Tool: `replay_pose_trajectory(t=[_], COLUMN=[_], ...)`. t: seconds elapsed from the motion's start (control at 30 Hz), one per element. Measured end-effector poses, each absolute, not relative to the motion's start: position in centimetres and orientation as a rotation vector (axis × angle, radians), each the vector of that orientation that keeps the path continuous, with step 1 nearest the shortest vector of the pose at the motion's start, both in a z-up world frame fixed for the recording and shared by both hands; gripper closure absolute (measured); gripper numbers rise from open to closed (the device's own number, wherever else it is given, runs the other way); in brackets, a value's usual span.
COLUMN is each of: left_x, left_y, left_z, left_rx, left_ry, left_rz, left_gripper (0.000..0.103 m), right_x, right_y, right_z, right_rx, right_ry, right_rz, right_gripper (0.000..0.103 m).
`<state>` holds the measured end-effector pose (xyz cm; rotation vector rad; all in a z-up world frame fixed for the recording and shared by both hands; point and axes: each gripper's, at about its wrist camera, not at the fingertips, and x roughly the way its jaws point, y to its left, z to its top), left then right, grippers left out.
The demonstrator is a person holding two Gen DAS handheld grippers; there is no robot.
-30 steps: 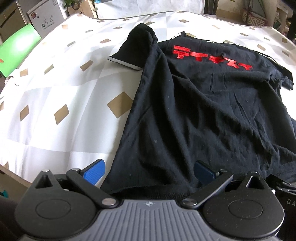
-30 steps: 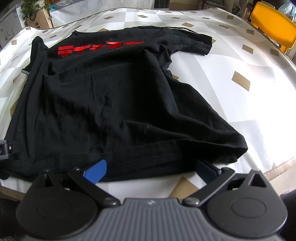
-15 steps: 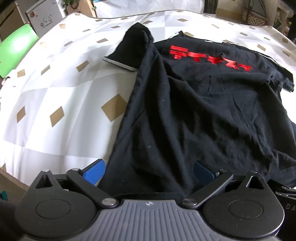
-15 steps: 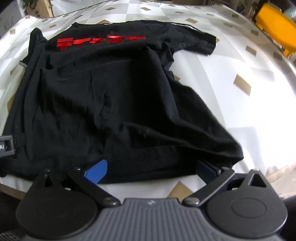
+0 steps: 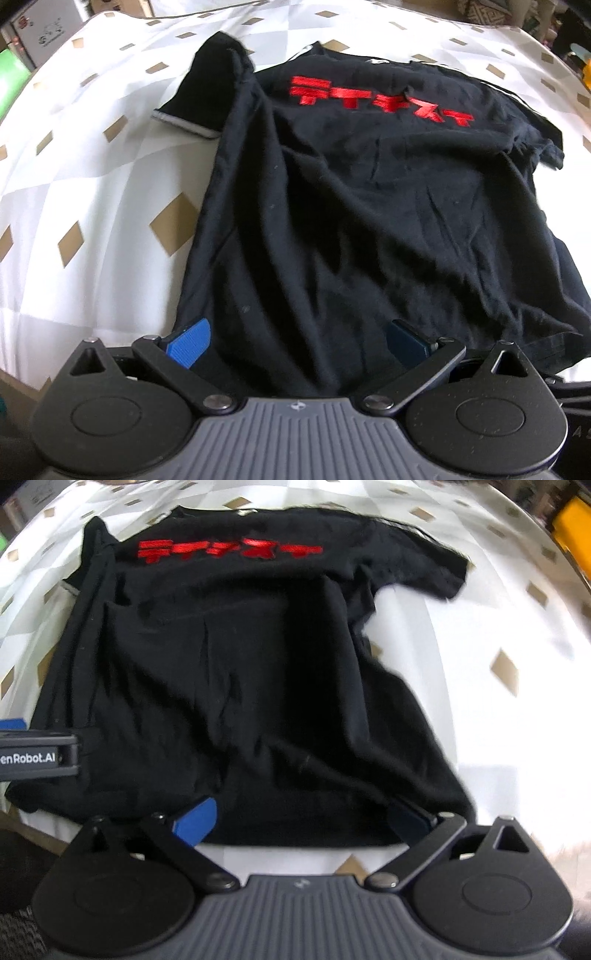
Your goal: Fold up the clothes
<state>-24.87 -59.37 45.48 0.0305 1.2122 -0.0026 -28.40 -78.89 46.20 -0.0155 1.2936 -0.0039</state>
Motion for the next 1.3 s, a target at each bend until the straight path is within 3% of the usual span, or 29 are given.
replay_pose_trajectory(t=[0.57, 1.03, 1.3], left_x=[-21.2, -16.7, -15.8], left_y=[-60.3, -60.9, -60.7], left_z=[46.0, 44.8, 44.2], left_rx=[0.135, 0.150, 0.057], left_ry=[1.255, 1.275, 1.310], left_rz=[-0.124, -0.156, -0.157], left_gripper=[0.000, 0.000, 0.000], right_x=[-21.8, -15.3, -13.3], right_y=[-83.2, -91.4, -92.9], right_z=[47.1, 46.2, 45.1], right_rx=[0.019, 0.305, 0.375], right_ry=[1.280, 1.179, 1.127], right_rz=[0.082, -0.138, -0.184], right_gripper=[0.013, 0.016, 0.024])
